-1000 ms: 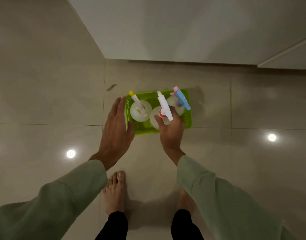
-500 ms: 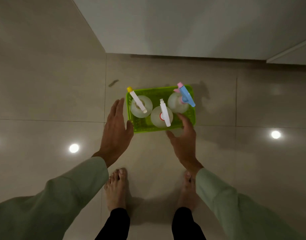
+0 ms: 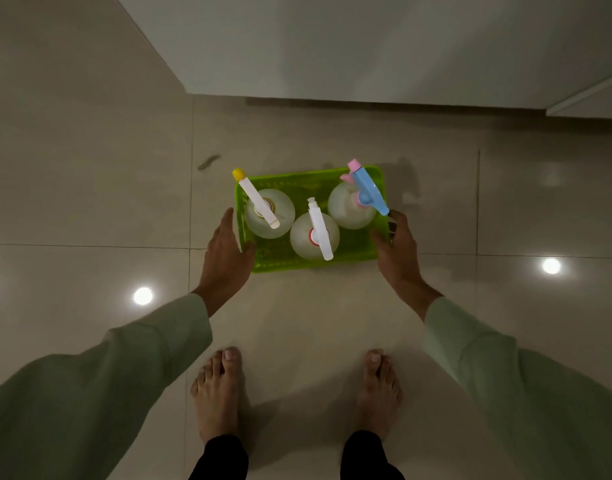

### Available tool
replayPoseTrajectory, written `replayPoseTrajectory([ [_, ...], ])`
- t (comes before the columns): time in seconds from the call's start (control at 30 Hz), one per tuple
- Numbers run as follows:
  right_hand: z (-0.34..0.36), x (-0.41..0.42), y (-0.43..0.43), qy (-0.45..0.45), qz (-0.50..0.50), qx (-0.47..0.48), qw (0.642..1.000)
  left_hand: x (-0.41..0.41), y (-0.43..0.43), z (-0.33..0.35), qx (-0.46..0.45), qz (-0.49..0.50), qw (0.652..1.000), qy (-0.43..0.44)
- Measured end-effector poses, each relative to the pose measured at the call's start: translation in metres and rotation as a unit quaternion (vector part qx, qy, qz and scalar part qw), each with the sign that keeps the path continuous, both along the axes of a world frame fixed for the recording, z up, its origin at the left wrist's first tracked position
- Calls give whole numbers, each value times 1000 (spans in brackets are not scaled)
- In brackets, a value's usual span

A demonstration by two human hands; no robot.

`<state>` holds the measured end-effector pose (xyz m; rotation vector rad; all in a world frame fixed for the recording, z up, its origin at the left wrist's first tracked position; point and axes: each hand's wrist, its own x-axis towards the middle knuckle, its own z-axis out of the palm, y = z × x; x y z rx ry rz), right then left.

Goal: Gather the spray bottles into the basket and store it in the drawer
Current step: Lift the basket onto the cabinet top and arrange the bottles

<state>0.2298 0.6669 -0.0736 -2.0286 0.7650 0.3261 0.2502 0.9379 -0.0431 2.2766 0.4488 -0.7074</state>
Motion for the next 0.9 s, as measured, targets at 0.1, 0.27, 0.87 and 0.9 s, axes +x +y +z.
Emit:
replayPoseTrajectory([
  [0.1,-15,5,3,-2,38,-29,999,8,-7,-14,-15,49,999,7],
  [0.27,-16,8,6,-23,38,-64,997,10,-12,-15,10,91,996,0],
  [0.87,317,29,-29,-150,31,-4,988,51,-29,308,-33,53,995,-71],
  [0.9,337,33,-33,-152,36,-2,988,54,-31,329,-35,56,995,-74],
])
